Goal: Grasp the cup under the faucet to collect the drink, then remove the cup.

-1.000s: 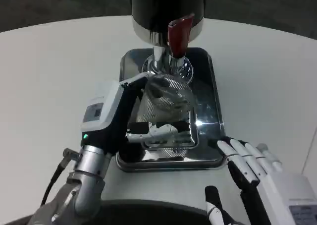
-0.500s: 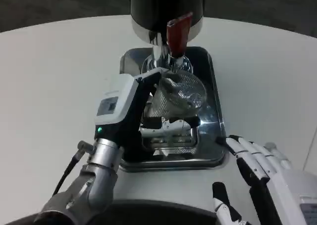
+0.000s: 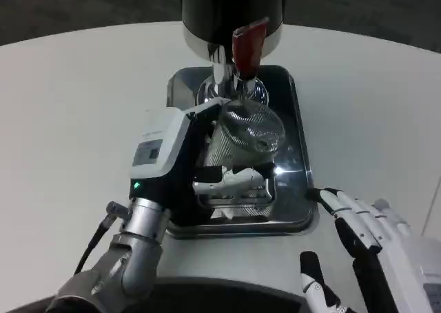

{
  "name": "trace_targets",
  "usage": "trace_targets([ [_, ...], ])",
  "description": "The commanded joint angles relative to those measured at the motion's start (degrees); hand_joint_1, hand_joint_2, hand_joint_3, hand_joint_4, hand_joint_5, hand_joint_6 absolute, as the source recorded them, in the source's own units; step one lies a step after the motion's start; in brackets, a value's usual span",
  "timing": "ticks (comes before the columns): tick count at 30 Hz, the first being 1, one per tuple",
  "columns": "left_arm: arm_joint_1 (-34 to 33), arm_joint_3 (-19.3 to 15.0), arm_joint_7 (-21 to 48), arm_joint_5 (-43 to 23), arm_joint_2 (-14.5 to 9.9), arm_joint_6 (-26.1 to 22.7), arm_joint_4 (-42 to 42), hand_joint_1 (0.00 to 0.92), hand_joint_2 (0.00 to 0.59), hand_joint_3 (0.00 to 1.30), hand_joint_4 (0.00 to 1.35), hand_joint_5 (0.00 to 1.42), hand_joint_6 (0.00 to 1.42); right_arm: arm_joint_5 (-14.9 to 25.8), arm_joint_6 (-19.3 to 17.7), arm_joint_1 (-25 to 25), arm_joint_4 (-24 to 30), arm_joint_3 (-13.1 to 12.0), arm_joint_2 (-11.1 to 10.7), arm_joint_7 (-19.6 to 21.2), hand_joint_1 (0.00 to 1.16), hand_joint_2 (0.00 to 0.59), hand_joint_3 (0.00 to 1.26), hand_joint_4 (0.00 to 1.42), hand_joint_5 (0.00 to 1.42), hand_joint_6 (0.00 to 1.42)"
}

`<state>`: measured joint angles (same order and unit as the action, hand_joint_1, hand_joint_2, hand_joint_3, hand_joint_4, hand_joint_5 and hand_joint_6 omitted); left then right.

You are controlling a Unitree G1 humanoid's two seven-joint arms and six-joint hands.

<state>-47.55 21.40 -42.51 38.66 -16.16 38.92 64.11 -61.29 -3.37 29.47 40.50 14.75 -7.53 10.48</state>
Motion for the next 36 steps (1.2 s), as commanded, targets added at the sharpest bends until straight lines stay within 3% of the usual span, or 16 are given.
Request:
trace_targets([
  [1, 2.35, 1.27, 1.27, 0.76, -1.16, -1.21, 0.60, 0.376, 0.084, 0.37, 0.37, 0.66, 0.69, 0.56, -0.06, 0.86, 0.57, -0.21, 0.11, -0.68, 0.40, 0.530, 0.20, 0.16, 0.19, 0.15],
  [13, 3.37, 1.90, -1.15, 0.51, -1.07, -1.68, -0.88, 0.324, 0.057, 0.20, 0.20, 0.54, 0.49, 2.01, -0.15, 1.65, 1.20, -1.65, 0.23, -1.12, 0.41, 0.530, 0.22, 0.16, 0.21, 0.19],
  [20, 6.94, -1.43, -0.61, -3.07, -2.34, 1.61, -4.62, 0.022, 0.002, 0.10, 0.10, 0.43, 0.29, 2.32, -0.32, 1.50, 0.96, -1.76, 0.24, -0.83, 0.41, 0.530, 0.22, 0.16, 0.21, 0.19],
  [23, 10.99, -4.54, 1.30, -6.50, -3.97, 4.40, -10.35, 0.000, 0.000, 0.07, 0.08, 0.39, 0.23, 2.51, -0.24, 1.16, 0.84, -1.95, 0.23, -1.00, 0.41, 0.530, 0.22, 0.16, 0.21, 0.19],
  [28, 17.47, -10.36, 10.35, -14.77, -7.66, 7.26, -23.30, 0.000, 0.001, 0.00, 0.00, 0.13, 0.02, 2.61, -0.20, 0.10, 0.28, -1.66, 0.37, -1.45, 0.40, 0.523, 0.22, 0.16, 0.21, 0.20],
  [31, 19.66, -12.80, 18.48, -20.50, -9.25, 7.39, -29.50, 0.000, 0.029, 0.00, 0.00, 0.01, 0.00, 2.48, -0.17, -0.43, 0.01, -1.22, 0.57, -1.64, 0.40, 0.520, 0.22, 0.16, 0.21, 0.20],
  [36, 22.39, -16.58, 31.88, -31.76, -11.66, 6.54, -39.53, 0.000, 0.072, 0.00, 0.00, 0.00, 0.00, 2.34, 0.02, -1.21, -0.46, -0.30, 0.82, -1.94, 0.40, 0.517, 0.22, 0.16, 0.21, 0.20],
])
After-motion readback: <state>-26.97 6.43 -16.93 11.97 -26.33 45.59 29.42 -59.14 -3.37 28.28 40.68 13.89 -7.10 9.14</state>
